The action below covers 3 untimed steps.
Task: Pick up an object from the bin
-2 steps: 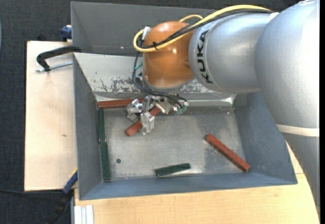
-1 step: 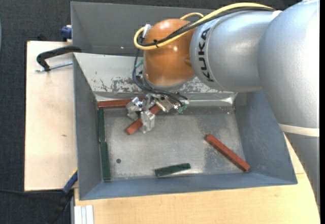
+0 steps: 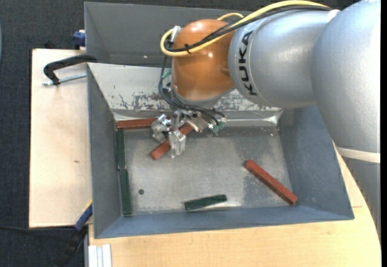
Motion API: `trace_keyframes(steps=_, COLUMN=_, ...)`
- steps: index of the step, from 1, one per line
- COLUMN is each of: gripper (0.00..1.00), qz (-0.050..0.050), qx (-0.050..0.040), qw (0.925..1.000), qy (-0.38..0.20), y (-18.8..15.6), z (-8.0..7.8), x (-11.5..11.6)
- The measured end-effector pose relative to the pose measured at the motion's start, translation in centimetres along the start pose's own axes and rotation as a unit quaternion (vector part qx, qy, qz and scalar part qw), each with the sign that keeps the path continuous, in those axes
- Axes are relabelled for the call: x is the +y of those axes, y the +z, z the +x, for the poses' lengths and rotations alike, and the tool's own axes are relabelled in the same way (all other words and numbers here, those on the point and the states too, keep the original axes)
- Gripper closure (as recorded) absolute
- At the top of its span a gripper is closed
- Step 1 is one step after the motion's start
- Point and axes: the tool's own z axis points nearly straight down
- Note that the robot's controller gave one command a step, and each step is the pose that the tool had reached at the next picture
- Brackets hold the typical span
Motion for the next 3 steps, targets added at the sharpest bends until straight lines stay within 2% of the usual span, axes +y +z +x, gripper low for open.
trace_keyframes(steps=3, gripper=1.0, qz=0.001, qx=-0.0009, qw=1.0, qy=0.0, y=-2.5, z=-0.2, x=0.0)
